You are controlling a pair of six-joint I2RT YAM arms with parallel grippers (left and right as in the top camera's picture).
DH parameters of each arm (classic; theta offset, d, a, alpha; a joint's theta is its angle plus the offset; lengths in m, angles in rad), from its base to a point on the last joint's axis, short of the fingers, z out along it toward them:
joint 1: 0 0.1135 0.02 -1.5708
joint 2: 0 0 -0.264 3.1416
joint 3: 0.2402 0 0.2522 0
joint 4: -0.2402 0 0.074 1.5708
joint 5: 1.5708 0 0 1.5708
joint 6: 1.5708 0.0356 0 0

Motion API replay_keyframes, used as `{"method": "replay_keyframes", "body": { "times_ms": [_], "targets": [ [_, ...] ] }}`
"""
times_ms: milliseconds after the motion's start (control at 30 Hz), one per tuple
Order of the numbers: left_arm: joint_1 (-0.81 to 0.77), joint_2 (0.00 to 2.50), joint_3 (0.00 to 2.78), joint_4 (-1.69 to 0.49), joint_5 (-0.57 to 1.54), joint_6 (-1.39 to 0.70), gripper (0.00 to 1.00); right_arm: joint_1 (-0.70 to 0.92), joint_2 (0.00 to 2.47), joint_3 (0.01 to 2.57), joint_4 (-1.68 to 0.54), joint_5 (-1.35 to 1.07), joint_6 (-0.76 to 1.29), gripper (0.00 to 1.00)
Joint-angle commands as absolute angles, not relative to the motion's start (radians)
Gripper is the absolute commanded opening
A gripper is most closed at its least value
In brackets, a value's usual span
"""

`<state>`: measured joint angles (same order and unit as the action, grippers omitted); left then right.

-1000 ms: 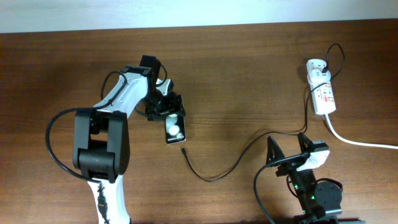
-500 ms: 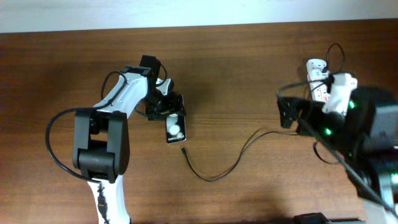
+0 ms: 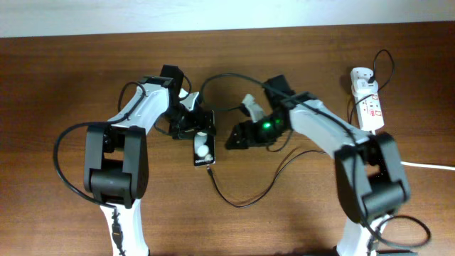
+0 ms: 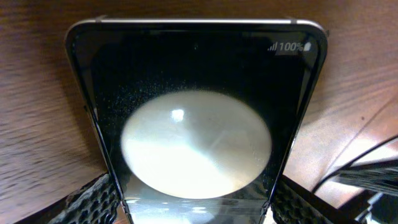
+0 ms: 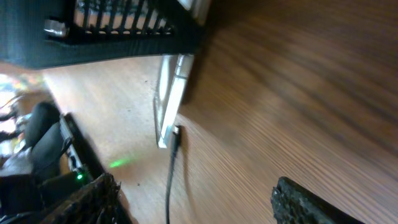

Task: Plug charger to phone and switch on socket

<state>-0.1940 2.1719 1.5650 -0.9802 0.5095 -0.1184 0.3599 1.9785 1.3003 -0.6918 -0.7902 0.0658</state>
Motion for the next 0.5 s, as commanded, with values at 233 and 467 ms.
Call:
{"method": "replay_keyframes", "body": {
  "times_ms": [233,467],
  "targets": [
    [-0.194,2.212,1.543,-0.983,0.562,-0.073,0.8,0.497,2.05,1.299,-0.43,-0.715,0.332,0.68],
    [-0.194,2.212,1.543,-0.983,0.562,-0.073,0.81,0.549,2.051,1.281,-0.369,-0.604,0.38,0.51]
  ]
}}
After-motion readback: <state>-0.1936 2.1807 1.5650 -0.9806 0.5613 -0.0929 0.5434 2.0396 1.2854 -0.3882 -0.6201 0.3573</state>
